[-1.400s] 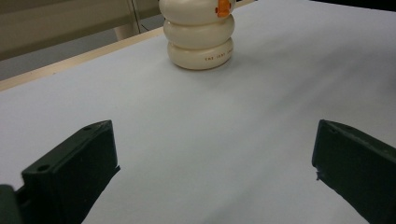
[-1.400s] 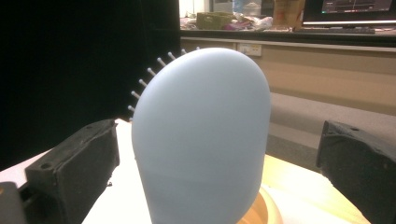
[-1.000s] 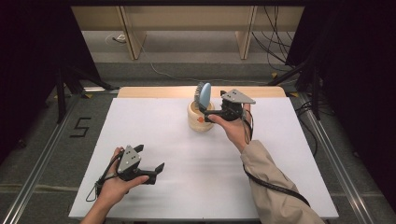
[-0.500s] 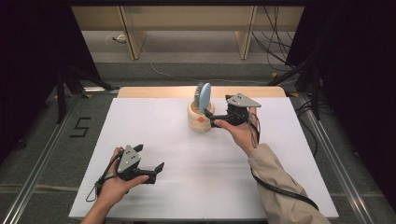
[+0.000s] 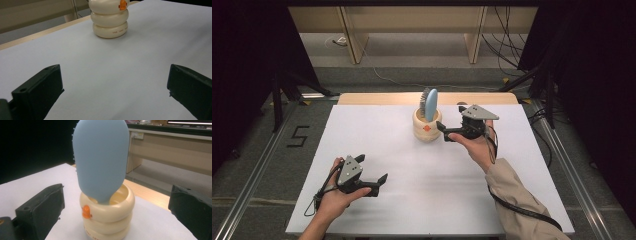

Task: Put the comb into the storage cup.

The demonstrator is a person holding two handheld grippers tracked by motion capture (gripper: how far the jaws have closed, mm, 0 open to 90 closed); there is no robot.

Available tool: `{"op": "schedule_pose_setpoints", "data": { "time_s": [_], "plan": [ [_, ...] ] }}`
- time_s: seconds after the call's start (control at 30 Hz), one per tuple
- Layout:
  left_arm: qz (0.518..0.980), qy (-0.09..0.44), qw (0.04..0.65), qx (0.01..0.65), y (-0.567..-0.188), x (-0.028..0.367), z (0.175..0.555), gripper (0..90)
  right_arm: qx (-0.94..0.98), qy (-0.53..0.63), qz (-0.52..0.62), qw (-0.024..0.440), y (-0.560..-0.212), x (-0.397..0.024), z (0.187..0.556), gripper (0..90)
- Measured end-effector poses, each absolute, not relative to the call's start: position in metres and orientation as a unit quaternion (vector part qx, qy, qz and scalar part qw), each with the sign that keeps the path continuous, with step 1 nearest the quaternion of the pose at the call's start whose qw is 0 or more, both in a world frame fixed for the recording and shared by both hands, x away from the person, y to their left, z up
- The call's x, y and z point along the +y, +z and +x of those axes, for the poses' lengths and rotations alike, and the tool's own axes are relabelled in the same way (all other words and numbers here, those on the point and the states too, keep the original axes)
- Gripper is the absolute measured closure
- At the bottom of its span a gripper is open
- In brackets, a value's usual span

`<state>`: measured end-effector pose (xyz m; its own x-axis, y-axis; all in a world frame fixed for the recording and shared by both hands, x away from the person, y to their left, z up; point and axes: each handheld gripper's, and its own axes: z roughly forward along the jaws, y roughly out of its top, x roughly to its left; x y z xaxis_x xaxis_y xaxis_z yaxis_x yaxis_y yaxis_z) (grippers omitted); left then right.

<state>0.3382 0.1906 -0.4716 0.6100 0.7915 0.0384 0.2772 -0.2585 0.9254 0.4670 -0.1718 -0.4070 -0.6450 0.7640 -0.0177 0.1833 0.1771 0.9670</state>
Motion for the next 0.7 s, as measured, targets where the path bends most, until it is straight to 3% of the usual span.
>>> {"op": "schedule_pose_setpoints", "data": {
  "time_s": [0.7],
  "plan": [
    [0.745,0.265,0.494,0.361,-0.471,0.192,0.339,0.0,0.729,0.547,0.332,0.243,-0.418,-0.191,0.448,1.9]
  ]
}}
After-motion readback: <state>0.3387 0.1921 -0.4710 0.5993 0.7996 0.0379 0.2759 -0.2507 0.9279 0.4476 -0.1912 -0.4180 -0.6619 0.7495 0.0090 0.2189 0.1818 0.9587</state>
